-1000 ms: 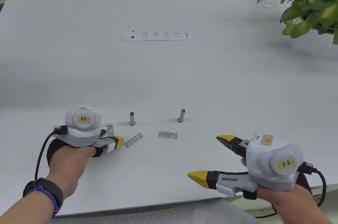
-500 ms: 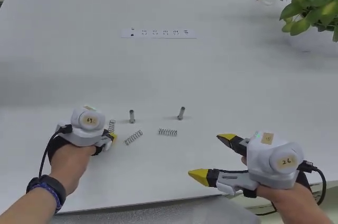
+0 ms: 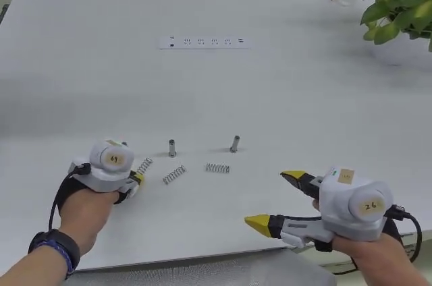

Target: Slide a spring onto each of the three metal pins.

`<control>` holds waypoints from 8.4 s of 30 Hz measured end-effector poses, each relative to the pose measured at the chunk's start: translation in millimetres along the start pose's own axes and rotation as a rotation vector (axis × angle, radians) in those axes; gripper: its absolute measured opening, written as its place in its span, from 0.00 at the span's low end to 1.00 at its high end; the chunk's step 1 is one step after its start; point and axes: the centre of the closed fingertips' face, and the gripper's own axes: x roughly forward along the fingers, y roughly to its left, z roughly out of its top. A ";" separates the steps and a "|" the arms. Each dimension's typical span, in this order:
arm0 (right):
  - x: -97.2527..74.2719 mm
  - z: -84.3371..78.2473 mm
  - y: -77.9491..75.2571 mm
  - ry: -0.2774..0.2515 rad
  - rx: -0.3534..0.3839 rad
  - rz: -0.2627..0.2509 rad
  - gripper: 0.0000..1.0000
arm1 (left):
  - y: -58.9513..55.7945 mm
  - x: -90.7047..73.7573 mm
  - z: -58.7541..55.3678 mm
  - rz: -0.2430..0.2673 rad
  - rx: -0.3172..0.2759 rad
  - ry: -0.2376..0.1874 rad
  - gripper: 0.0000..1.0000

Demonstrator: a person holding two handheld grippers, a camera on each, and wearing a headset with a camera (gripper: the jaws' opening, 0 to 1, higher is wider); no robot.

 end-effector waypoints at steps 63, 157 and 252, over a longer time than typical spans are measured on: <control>29.3 14.8 34.6 -0.006 -0.017 0.113 0.68 | -51.4 -108.3 12.0 -0.122 0.192 -0.177 0.02; 18.3 58.1 68.0 0.078 -0.364 0.363 0.18 | -185.7 -109.2 77.0 -0.447 0.672 -0.280 0.02; 46.0 24.0 27.2 0.316 -0.608 0.323 0.09 | -69.3 -131.4 41.3 -0.281 0.294 -0.276 0.34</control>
